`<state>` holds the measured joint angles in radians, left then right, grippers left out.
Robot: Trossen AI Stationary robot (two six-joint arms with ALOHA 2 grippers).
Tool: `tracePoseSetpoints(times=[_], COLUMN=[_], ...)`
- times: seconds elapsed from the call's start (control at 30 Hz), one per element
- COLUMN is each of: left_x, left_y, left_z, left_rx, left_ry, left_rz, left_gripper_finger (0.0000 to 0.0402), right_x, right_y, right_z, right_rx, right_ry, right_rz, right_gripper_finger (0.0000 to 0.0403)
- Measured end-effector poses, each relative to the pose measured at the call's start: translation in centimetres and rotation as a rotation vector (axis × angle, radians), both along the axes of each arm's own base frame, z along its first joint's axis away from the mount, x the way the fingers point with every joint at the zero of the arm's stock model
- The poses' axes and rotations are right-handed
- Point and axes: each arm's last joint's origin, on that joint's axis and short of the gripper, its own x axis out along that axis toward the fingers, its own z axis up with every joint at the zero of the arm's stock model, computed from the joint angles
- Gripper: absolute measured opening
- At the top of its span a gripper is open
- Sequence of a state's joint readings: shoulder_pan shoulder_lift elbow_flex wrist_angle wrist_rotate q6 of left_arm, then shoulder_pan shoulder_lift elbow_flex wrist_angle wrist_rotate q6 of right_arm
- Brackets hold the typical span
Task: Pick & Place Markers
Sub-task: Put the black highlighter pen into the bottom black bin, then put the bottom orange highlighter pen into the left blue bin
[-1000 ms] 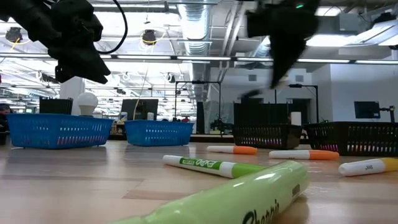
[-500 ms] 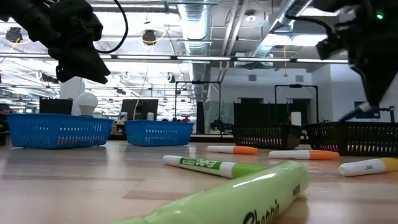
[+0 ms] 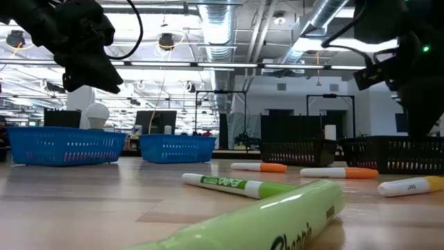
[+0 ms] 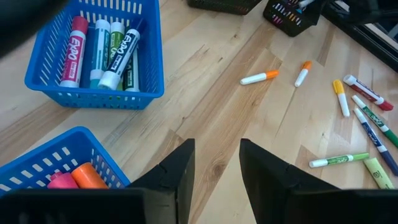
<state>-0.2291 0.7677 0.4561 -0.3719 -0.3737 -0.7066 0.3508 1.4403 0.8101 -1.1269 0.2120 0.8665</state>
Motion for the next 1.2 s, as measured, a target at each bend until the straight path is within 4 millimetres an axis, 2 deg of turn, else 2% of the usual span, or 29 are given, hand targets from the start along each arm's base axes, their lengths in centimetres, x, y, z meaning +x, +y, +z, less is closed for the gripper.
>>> tracePoseSetpoints(times=[0.23, 0.33, 0.43, 0.53, 0.63, 0.73, 0.87, 1.07, 1.2], left_x=[0.0, 0.1, 0.2, 0.4, 0.8, 1.4, 2.3, 3.2, 3.7], left_y=[0.0, 0.0, -0.1, -0.1, -0.2, -0.4, -0.6, -0.8, -1.0], left_z=[0.1, 0.1, 0.2, 0.5, 0.9, 1.3, 1.1, -0.2, -1.0], left_rx=[-0.002, -0.005, -0.007, 0.014, 0.039, 0.068, 0.099, 0.122, 0.128], left_ry=[-0.007, -0.018, -0.033, -0.058, -0.105, -0.155, -0.173, -0.093, -0.052], left_rz=[0.000, 0.000, -0.001, -0.021, -0.045, -0.078, -0.113, -0.124, -0.127], left_gripper_finger=[0.0121, 0.0121, 0.0121, 0.0121, 0.0121, 0.0121, 0.0121, 0.0121, 0.0121], right_x=[0.7, 0.9, 1.5, 2.4, 3.3, 4.3, 5.7, 7.7, 8.6], right_y=[-0.2, -0.3, -0.3, -0.2, 0.0, 0.5, 1.9, 5.0, 6.1], right_z=[-1.5, -1.3, 0.3, 2.6, 4.8, 6.0, 5.7, 4.1, 2.2], right_rx=[-0.024, 0.016, 0.095, 0.087, 0.067, 0.061, 0.080, 0.148, 0.172], right_ry=[0.066, 0.105, 0.149, 0.137, 0.074, -0.044, -0.194, -0.343, -0.319], right_rz=[-0.020, -0.042, -0.065, -0.061, -0.039, -0.014, 0.125, 0.332, 0.365], right_gripper_finger=[0.0091, 0.0101, 0.0108, 0.0109, 0.0108, 0.0108, 0.0108, 0.0108, 0.0108])
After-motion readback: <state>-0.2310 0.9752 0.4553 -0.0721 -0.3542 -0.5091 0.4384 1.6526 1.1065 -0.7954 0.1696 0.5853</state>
